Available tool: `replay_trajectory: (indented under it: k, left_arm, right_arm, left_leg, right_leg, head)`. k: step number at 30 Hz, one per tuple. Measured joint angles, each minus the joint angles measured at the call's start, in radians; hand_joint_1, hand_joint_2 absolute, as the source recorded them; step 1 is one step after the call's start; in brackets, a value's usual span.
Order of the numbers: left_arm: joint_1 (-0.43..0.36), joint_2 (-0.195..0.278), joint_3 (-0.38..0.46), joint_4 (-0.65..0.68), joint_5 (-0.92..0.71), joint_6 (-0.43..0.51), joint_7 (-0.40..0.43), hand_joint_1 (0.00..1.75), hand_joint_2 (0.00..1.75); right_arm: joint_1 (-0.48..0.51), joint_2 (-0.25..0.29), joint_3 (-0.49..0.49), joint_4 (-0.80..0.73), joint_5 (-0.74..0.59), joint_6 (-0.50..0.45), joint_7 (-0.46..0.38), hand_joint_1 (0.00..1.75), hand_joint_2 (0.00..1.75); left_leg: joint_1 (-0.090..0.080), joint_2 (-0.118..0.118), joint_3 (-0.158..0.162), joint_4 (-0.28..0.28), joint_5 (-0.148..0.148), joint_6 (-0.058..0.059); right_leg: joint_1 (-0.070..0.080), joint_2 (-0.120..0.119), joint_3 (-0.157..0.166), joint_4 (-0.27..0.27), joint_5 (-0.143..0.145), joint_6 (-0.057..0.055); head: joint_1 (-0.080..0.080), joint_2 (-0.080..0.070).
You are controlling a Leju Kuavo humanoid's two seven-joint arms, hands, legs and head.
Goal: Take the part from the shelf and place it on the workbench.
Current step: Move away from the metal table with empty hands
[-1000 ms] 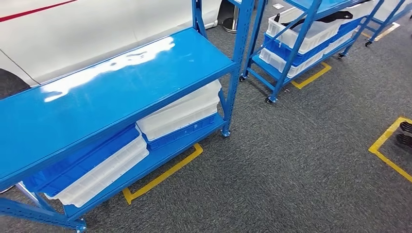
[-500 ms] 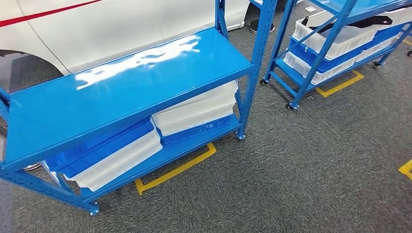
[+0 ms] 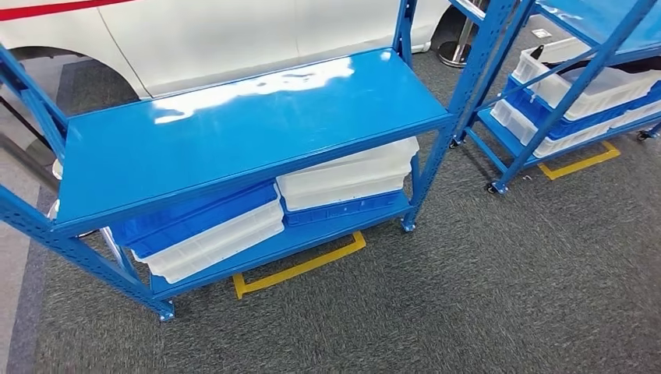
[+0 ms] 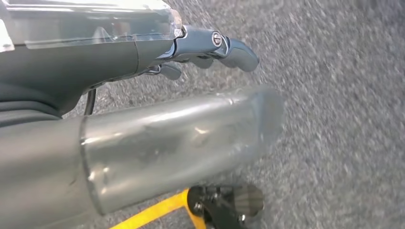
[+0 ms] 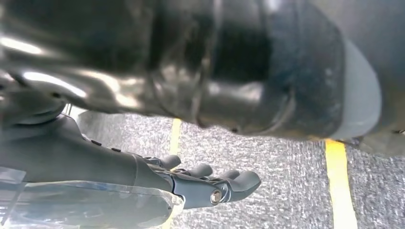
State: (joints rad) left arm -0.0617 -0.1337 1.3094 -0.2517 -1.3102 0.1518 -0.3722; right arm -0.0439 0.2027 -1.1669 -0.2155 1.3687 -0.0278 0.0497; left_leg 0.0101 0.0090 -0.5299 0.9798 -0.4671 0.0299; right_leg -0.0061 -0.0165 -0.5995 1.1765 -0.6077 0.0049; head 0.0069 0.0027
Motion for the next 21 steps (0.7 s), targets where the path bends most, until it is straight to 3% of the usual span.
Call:
replay_trajectory:
  k: [1, 2, 3, 4, 5, 7, 9, 11, 13, 16, 18, 19, 21]
  left_arm:
    - [-0.001, 0.000, 0.000, 0.000, 0.000, -0.001, 0.000, 0.00, 0.00]
    - [0.000, 0.000, 0.000, 0.000, 0.000, -0.002, 0.000, 0.00, 0.00]
    - [0.001, 0.000, 0.000, 0.000, 0.000, -0.002, 0.000, 0.00, 0.00]
    - [0.001, 0.000, 0.000, 0.000, 0.000, -0.004, 0.000, 0.00, 0.00]
    - [0.001, 0.000, 0.000, 0.000, 0.000, -0.005, 0.000, 0.00, 0.00]
    - [0.001, -0.001, 0.000, 0.000, -0.001, -0.006, 0.000, 0.00, 0.00]
    - [0.000, -0.001, 0.000, 0.000, -0.001, -0.006, -0.001, 0.00, 0.00]
    - [0.001, 0.000, 0.000, 0.000, -0.002, -0.006, -0.001, 0.00, 0.00]
    - [0.001, 0.001, 0.000, 0.000, -0.003, -0.006, -0.001, 0.00, 0.00]
    - [0.000, 0.001, 0.000, 0.000, -0.008, -0.006, -0.001, 0.00, 0.00]
    - [0.000, 0.000, 0.000, 0.000, -0.009, -0.006, -0.001, 0.00, 0.00]
    - [0.001, 0.001, 0.000, 0.000, -0.010, -0.006, 0.000, 0.00, 0.00]
    - [0.003, 0.001, 0.000, 0.000, -0.012, -0.006, 0.000, 0.00, 0.00]
  right_arm:
    - [0.000, -0.001, -0.001, 0.000, 0.000, 0.000, 0.001, 0.00, 0.00]
    - [0.001, -0.001, -0.001, 0.000, 0.000, 0.000, 0.001, 0.00, 0.00]
    - [0.001, -0.002, -0.002, 0.000, 0.000, 0.000, 0.001, 0.00, 0.00]
    - [0.002, -0.003, -0.002, 0.000, 0.000, 0.000, 0.001, 0.00, 0.00]
    - [0.002, -0.003, -0.002, 0.000, 0.000, 0.000, 0.001, 0.00, 0.00]
    - [0.002, -0.005, -0.002, 0.000, 0.000, 0.000, 0.001, 0.00, 0.00]
    - [0.000, -0.005, -0.003, 0.000, 0.000, 0.000, 0.001, 0.00, 0.00]
    - [-0.001, -0.005, -0.004, 0.000, 0.000, 0.001, 0.002, 0.00, 0.00]
    - [0.000, -0.005, -0.005, 0.000, -0.001, 0.002, 0.003, 0.00, 0.00]
    - [0.002, -0.005, -0.006, 0.001, -0.001, 0.003, 0.003, 0.00, 0.00]
    - [0.002, -0.005, -0.007, 0.001, -0.001, 0.003, 0.004, 0.00, 0.00]
    - [0.002, -0.006, -0.007, 0.001, -0.001, 0.002, 0.004, 0.00, 0.00]
    - [0.002, -0.006, -0.008, 0.001, -0.001, 0.002, 0.004, 0.00, 0.00]
  left_leg:
    - [0.000, -0.007, -0.003, 0.001, 0.001, 0.002]
    - [-0.001, -0.016, -0.005, 0.003, 0.002, 0.002]
    - [-0.001, -0.026, -0.006, 0.005, 0.002, 0.002]
    - [0.000, -0.037, -0.007, 0.008, 0.001, 0.001]
    - [0.000, -0.047, -0.007, 0.011, 0.000, -0.001]
    - [0.000, -0.065, -0.009, 0.019, -0.003, -0.009]
    - [0.000, -0.077, -0.017, 0.024, -0.003, -0.022]
    - [0.001, -0.089, -0.024, 0.024, 0.000, -0.035]
    - [0.002, -0.071, -0.035, 0.046, -0.016, -0.045]
    - [0.002, -0.023, -0.107, 0.206, -0.109, -0.056]
    - [0.002, -0.016, -0.151, 0.309, -0.146, -0.059]
    - [0.002, -0.015, -0.149, 0.310, -0.136, -0.058]
    - [0.001, -0.003, -0.088, 0.201, -0.073, -0.050]
  right_leg:
    - [-0.002, 0.009, -0.033, 0.069, -0.030, 0.003]
    - [-0.003, 0.011, -0.056, 0.116, -0.042, 0.005]
    - [-0.004, 0.012, -0.062, 0.128, -0.033, 0.006]
    - [-0.006, 0.013, -0.048, 0.098, -0.004, 0.006]
    - [-0.008, 0.018, -0.018, 0.034, 0.035, 0.005]
    - [-0.010, 0.052, 0.043, -0.097, 0.089, -0.001]
    - [-0.009, 0.074, 0.060, -0.144, 0.099, -0.008]
    - [-0.006, 0.061, 0.057, -0.146, 0.104, -0.018]
    - [-0.008, 0.043, 0.057, -0.152, 0.108, -0.031]
    - [-0.007, 0.013, 0.054, -0.156, 0.111, -0.043]
    - [-0.004, -0.008, 0.052, -0.154, 0.110, -0.045]
    - [-0.003, -0.018, 0.053, -0.154, 0.109, -0.045]
    - [-0.001, -0.035, 0.056, -0.154, 0.107, -0.044]
  head:
    - [0.000, 0.000]
    - [0.000, 0.000]
    - [0.000, 0.000]
    - [0.000, 0.000]
    - [0.000, 0.000]
    - [0.000, 0.000]
    - [0.000, 0.000]
    - [-0.001, 0.000]
    - [-0.001, 0.000]
    - [-0.001, 0.000]
    - [-0.001, 0.000]
    - [-0.001, 0.000]
    - [-0.001, 0.000]
